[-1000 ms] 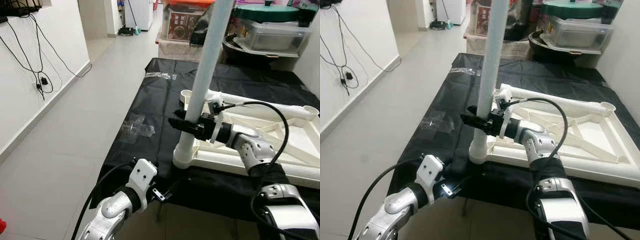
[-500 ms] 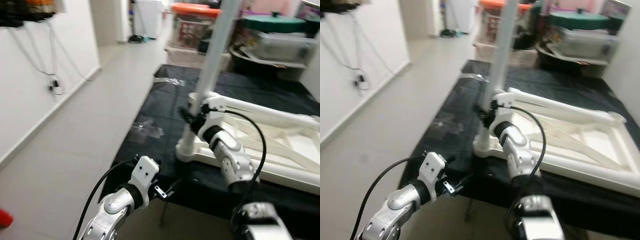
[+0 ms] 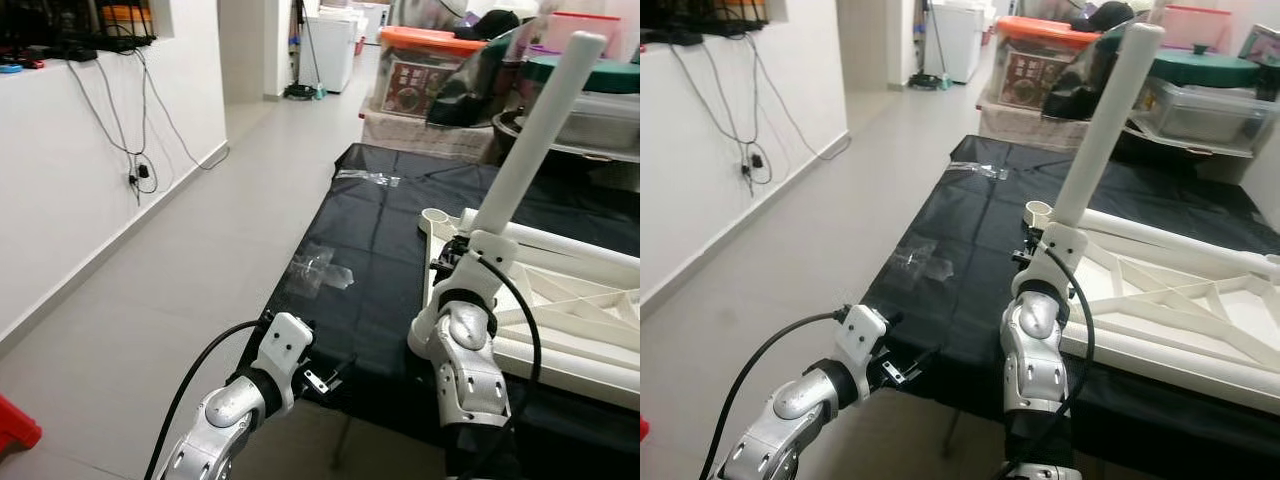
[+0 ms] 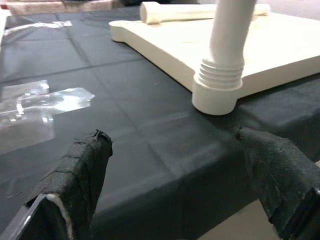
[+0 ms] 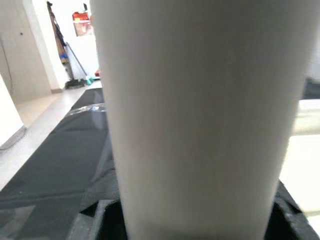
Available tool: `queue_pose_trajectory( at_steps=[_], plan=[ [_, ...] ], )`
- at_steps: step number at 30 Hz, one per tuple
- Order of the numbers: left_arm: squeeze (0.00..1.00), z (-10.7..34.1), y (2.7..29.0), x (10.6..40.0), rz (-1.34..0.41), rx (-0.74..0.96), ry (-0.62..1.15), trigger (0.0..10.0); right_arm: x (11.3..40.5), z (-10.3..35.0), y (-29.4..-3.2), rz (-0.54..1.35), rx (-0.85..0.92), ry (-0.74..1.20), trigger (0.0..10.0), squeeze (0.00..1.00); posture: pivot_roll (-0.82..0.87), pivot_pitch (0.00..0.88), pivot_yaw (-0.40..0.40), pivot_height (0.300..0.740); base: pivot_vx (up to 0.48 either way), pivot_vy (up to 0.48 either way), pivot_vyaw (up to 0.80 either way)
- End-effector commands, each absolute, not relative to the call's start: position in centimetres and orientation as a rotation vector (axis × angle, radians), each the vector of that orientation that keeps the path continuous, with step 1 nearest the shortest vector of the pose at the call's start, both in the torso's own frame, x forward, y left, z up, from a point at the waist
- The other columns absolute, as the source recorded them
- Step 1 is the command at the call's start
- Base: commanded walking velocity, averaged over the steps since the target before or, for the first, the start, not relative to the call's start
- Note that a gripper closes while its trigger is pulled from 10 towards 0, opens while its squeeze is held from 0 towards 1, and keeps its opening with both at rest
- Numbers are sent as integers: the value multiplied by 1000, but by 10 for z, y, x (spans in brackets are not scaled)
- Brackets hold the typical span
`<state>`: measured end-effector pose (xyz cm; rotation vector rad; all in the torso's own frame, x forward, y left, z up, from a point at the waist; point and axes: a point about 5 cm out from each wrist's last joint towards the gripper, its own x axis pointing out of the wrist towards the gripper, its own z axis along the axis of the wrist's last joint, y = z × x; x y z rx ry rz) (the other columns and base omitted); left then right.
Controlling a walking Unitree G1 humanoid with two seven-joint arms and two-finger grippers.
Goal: Building children table
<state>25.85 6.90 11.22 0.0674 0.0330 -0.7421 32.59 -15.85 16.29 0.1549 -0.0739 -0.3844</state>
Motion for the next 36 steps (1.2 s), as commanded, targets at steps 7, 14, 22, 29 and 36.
queue_pose_trajectory(
  at_steps=[7, 14, 22, 29, 36],
  plan=[
    [0, 108, 67, 260, -752, 60, 31, 10000, 334, 164, -159, -4, 242, -112, 10000, 0, 99, 0, -67, 740, 0, 0, 0],
    [0, 113, 65, 254, -794, 23, -11, 10000, 332, 162, -168, 478, 147, -9, 10000, 0, 84, 0, -56, 740, 0, 0, 0],
    [0, 120, 56, 238, -842, -60, -38, 10000, 331, 156, -155, 905, 42, 146, 10000, 0, 106, 0, -69, 740, 0, 0, 0],
    [0, 115, 56, 238, -828, -62, -22, 10000, 329, 154, -140, 1040, 31, 173, 10000, 0, 110, 0, -76, 740, 0, 0, 0],
    [0, 115, 55, 238, -833, -56, -23, 10000, 340, 148, -136, 869, 39, 141, 0, 0, 109, 0, -77, 740, 0, 0, 0]
  ],
)
